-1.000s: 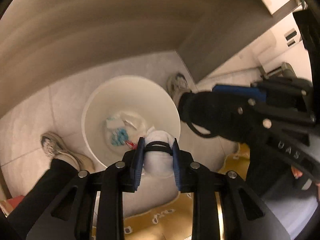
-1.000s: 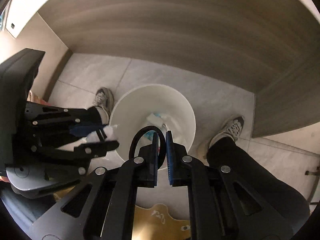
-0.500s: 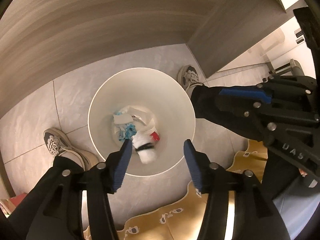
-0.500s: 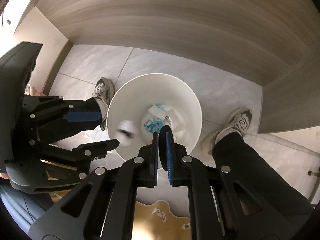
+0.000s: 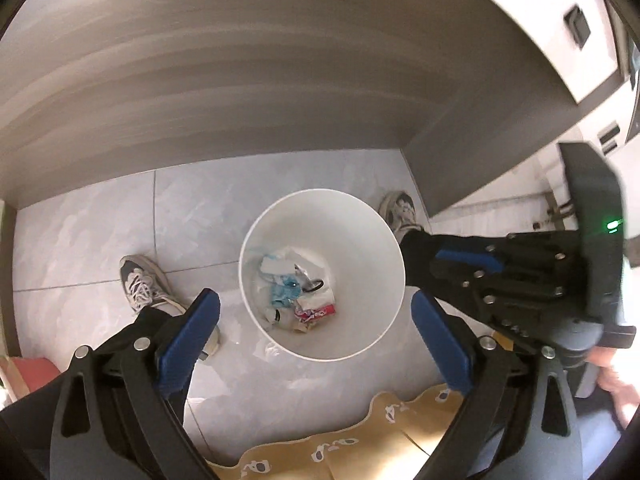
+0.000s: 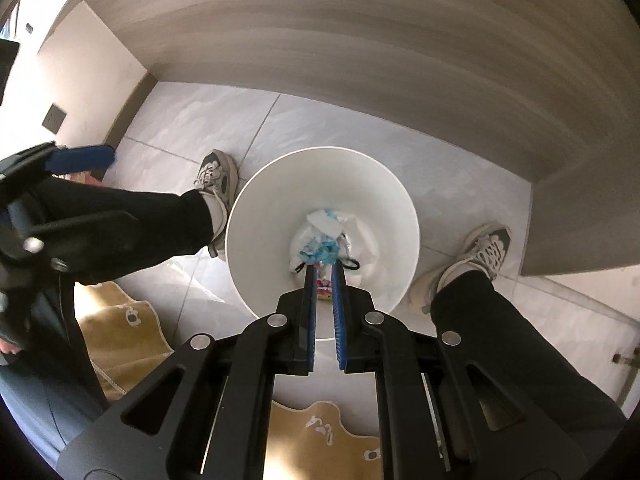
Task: Collect trash
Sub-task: 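Move both tools back up to the last items on the bed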
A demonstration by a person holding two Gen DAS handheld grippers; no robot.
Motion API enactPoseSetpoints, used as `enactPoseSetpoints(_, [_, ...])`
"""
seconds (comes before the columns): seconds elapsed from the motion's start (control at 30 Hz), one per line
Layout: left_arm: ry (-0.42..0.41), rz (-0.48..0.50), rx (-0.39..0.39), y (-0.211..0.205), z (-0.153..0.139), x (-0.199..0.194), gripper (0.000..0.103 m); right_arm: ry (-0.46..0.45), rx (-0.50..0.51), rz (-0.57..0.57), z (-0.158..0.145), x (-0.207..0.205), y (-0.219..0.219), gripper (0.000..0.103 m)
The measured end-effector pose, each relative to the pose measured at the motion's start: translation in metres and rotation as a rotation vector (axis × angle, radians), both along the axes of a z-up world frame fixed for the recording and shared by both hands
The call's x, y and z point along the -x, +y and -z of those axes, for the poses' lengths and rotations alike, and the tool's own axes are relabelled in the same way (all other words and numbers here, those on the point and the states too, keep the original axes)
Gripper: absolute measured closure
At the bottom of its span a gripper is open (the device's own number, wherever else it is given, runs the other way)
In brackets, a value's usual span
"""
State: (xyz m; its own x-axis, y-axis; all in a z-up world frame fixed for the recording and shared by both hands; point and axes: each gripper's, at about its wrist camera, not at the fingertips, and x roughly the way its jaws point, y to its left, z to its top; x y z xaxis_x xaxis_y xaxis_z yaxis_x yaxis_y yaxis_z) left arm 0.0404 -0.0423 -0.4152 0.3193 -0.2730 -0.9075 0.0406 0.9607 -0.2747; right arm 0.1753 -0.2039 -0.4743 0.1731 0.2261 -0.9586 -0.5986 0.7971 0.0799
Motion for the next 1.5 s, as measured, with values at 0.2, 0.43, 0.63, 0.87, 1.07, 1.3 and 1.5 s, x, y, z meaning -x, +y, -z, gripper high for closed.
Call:
enactPoseSetpoints(0.2, [-0.027, 0.004, -0.009, 0.006, -0.009, 0.003, 0.008, -0.048, 0.008, 0.012, -0.004, 0.004, 0.006, 0.076])
enactPoseSetpoints(0.43, [-0.128, 0.004, -0.062, -0.003, -0.037, 0.015, 0.006, -0.280, -0.044, 0.058, -0.056, 0.032, -0.006, 0.005])
enactPoseSetpoints(0.63, [-0.204, -0.005, -0.074, -0.007, -0.070, 0.035, 0.006, -0.403, -0.088, 0.106, -0.105, 0.063, -0.020, 0.005])
enactPoseSetpoints(0.87, [-0.387, 0.018, -0.072, -0.009, -0.165, 0.047, 0.006, -0.591, -0.232, 0.121, -0.218, 0.081, -0.033, 0.005])
enactPoseSetpoints(1.07, [-0.505, -0.028, -0.123, -0.007, -0.261, 0.029, 0.006, -0.706, -0.350, 0.167, -0.322, 0.068, -0.052, 0.005])
enactPoseSetpoints(1.3, [-0.577, -0.092, -0.134, 0.004, -0.324, -0.020, 0.006, -0.684, -0.340, 0.224, -0.382, 0.025, -0.058, 0.005])
enactPoseSetpoints(1.5, [-0.538, -0.089, -0.170, -0.003, -0.353, -0.087, 0.006, -0.647, -0.305, 0.230, -0.414, -0.048, -0.047, 0.005])
